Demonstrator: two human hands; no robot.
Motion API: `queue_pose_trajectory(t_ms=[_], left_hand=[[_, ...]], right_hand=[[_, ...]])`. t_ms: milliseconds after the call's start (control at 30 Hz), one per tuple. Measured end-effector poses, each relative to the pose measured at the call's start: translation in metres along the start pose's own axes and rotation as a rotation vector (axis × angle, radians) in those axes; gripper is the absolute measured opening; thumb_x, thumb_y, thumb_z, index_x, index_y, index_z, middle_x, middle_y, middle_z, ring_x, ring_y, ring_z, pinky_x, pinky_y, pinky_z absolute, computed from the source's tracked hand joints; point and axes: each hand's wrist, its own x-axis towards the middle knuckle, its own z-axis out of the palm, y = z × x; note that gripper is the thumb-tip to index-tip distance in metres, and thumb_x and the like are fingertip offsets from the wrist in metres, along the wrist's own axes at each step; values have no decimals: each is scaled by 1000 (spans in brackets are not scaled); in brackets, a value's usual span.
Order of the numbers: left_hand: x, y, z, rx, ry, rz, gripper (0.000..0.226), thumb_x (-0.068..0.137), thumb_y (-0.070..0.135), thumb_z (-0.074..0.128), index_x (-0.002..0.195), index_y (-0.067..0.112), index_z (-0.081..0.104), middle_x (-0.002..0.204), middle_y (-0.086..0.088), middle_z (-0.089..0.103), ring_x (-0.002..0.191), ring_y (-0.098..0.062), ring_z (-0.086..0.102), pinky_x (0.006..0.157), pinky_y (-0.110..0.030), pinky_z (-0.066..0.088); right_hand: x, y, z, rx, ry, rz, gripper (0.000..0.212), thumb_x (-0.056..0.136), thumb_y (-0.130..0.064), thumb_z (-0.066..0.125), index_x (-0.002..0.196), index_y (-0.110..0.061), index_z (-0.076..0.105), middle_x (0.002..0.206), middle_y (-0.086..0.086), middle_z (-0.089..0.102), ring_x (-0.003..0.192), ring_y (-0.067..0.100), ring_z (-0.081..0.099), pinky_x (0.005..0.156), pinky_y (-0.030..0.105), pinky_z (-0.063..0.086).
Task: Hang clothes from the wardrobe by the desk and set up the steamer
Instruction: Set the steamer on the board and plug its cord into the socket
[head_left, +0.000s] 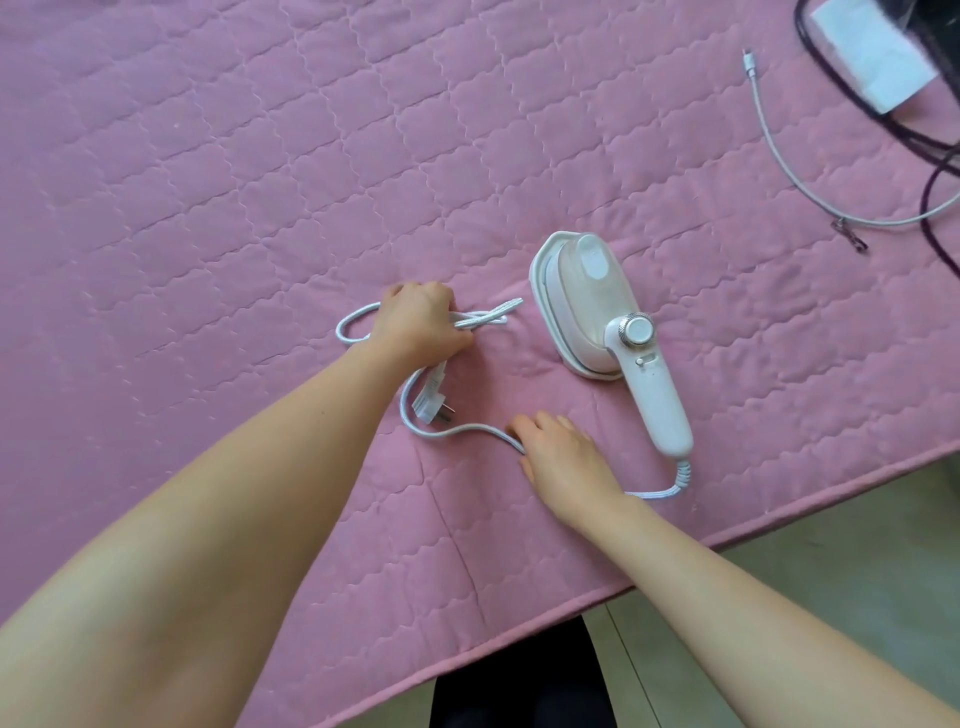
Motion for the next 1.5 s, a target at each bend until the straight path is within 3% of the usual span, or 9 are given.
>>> queue_pose_trajectory(t_ms=[133, 300, 433, 633, 733, 833, 1100, 1333, 1500], left_hand=[[-7, -5, -12, -275, -121, -64, 19, 74, 20, 64, 58, 12, 57, 55, -5, 51, 61, -25, 48, 52, -28, 34], [-31, -13, -39, -722, -219, -148, 24, 78, 18, 71, 70, -3, 64, 64, -6, 48, 60, -13, 42, 53, -22, 34], [-62, -16, -45, -948, -348, -141, 20, 80, 23, 75, 66, 9, 68, 64, -5, 60, 58, -11, 54, 59, -20, 42], [-89, -18, -11, -567, -525, -111, 31, 74, 31, 80, 54, 19, 59, 53, 4, 51, 53, -13, 45, 56, -26, 36], [-93, -14, 17, -343, -324, -68, 27, 75, 30, 76, 65, 14, 57, 67, 1, 55, 68, -18, 52, 59, -28, 37], [-90, -13, 37, -367, -71, -63, 35, 71, 31, 82, 73, 9, 55, 106, -8, 49, 101, -25, 43, 81, -24, 32], [-87, 16, 60, -372, -1, -110, 87, 59, 28, 85, 131, 16, 37, 124, -7, 43, 108, -29, 42, 92, -44, 41], [-89, 30, 64, -366, 64, -244, 16, 74, 9, 55, 89, 12, 48, 80, -4, 58, 82, -36, 55, 74, -42, 44], [-92, 31, 62, -513, -45, -332, 5, 75, 19, 59, 77, 15, 57, 68, -3, 61, 72, -32, 60, 66, -39, 51]], right_hand=[[-5, 2, 2, 71, -24, 3, 32, 92, -4, 44, 121, -19, 46, 106, 8, 50, 100, 32, 50, 76, 40, 40], [-6, 3, 2, 106, -27, 29, 33, 91, -2, 46, 120, -17, 47, 107, 9, 52, 101, 33, 51, 77, 41, 43], [-3, 6, -3, 168, -38, 136, 16, 93, -11, 51, 109, -12, 50, 108, 10, 58, 101, 35, 57, 77, 41, 46], [-1, 10, -14, 246, 67, 186, 13, 95, -21, 53, 101, -9, 55, 105, 11, 59, 98, 33, 55, 78, 41, 44], [1, 8, -15, 318, 132, 170, 11, 94, -18, 54, 98, -8, 55, 102, 11, 59, 95, 32, 55, 79, 42, 44], [1, 6, -15, 371, 193, 163, 9, 93, -15, 55, 96, -7, 56, 100, 12, 59, 93, 31, 55, 80, 40, 43], [6, 3, -22, 479, 329, 213, 7, 88, -12, 62, 91, -6, 59, 93, 12, 62, 87, 30, 58, 79, 42, 46], [3, 0, -35, 415, 323, 130, 10, 89, -10, 59, 98, -6, 61, 99, 11, 63, 90, 31, 59, 79, 42, 47], [-14, -6, -60, 322, 375, 54, 20, 88, 0, 52, 105, -7, 61, 101, 11, 60, 95, 30, 57, 78, 41, 48]])
